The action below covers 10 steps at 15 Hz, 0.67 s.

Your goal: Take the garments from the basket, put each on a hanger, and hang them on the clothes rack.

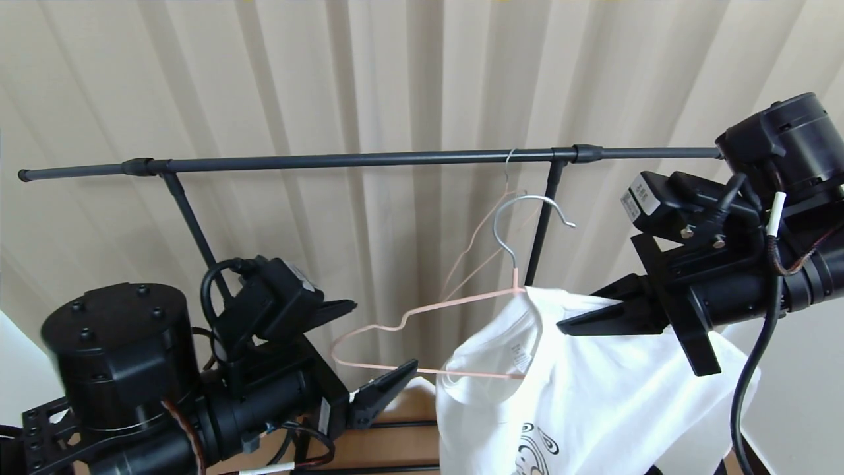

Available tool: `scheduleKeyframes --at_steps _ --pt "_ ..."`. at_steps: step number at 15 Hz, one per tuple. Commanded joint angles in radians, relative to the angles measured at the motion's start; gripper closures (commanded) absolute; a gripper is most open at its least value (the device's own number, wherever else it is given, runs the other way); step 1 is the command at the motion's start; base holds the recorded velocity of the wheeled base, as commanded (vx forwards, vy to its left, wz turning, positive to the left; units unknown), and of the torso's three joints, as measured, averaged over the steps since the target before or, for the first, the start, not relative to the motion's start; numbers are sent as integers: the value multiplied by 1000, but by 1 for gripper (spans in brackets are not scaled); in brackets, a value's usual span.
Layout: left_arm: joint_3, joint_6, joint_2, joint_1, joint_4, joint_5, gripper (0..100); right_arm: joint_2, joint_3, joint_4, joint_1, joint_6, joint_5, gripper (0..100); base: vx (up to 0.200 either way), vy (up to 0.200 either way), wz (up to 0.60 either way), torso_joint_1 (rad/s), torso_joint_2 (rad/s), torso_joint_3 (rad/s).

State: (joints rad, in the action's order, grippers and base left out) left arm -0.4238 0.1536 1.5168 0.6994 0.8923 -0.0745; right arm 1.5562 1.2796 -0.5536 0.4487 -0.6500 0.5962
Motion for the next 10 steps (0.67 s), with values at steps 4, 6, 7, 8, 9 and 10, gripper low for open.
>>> scheduleKeyframes --at_steps 4,6,7,8,9,10 --pt "77 -131 -70 -129 25 1 0 -16 11 40 7 0 -157 100 0 0 0 0 0 0" --pt "66 -186 -32 -121 -26 56 0 -18 1 89 47 0 -236 100 0 0 0 0 0 0" --pt "50 -212 -3 -104 -67 87 0 -18 0 104 51 0 -263 100 0 0 0 0 0 0" --pt "22 -259 22 -73 -116 127 0 -19 -11 118 65 0 -302 100 0 0 0 0 0 0" --pt "-30 -345 46 -31 -194 165 0 -22 -25 147 87 1 -345 100 0 0 0 0 0 0" --pt "-59 -382 59 -9 -237 176 0 -27 -32 164 93 1 -358 100 0 0 0 0 0 0"
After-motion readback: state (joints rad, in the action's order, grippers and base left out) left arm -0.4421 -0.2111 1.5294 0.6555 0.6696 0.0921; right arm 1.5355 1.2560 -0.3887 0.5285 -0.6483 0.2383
